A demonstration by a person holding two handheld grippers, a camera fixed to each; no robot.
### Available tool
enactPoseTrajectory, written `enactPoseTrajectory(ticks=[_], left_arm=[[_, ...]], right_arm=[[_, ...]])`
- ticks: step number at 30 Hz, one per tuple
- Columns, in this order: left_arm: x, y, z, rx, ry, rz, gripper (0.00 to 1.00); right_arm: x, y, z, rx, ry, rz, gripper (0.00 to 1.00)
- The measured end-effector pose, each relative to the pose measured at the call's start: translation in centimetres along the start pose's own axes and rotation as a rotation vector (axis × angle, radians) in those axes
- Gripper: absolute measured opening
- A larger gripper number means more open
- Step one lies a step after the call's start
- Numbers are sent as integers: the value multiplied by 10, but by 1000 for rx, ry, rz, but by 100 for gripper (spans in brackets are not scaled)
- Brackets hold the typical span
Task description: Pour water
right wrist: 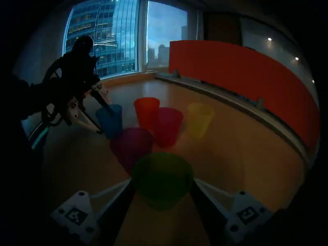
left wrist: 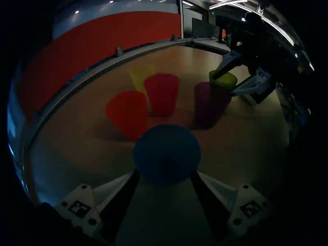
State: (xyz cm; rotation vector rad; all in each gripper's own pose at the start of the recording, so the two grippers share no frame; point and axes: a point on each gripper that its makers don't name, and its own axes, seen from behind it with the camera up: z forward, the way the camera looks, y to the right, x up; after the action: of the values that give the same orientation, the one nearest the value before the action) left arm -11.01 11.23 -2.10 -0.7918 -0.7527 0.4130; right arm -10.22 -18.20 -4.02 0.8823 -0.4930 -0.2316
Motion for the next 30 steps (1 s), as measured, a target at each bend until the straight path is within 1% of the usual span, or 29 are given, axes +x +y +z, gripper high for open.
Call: enactPoseTrajectory(ticks=[5,11,18,20,22,24,30], left_arm=[[-7,0,-5,10,3,-21,91],[-10,-1,-10,23,17,-50,91],[-13,2,-15,32,20,-57,90],[-13,2,-17,37,19,-59,91],[-13,2,-18,41,22,-64,91],[-14,2,-19,43,25,-72,91],[-13,3,-24,50,39,-101,91]], right_arm=[[-3,-1,2,0,0,3,89],[-5,-1,2,-5,5,7,89],[-5,-2,2,-11,12,14,90],[-7,-1,1,-14,10,13,92],[-10,-1,0,-20,4,12,98],[-12,0,-2,-26,-3,13,100],[-14,0,-12,-40,-2,19,100]])
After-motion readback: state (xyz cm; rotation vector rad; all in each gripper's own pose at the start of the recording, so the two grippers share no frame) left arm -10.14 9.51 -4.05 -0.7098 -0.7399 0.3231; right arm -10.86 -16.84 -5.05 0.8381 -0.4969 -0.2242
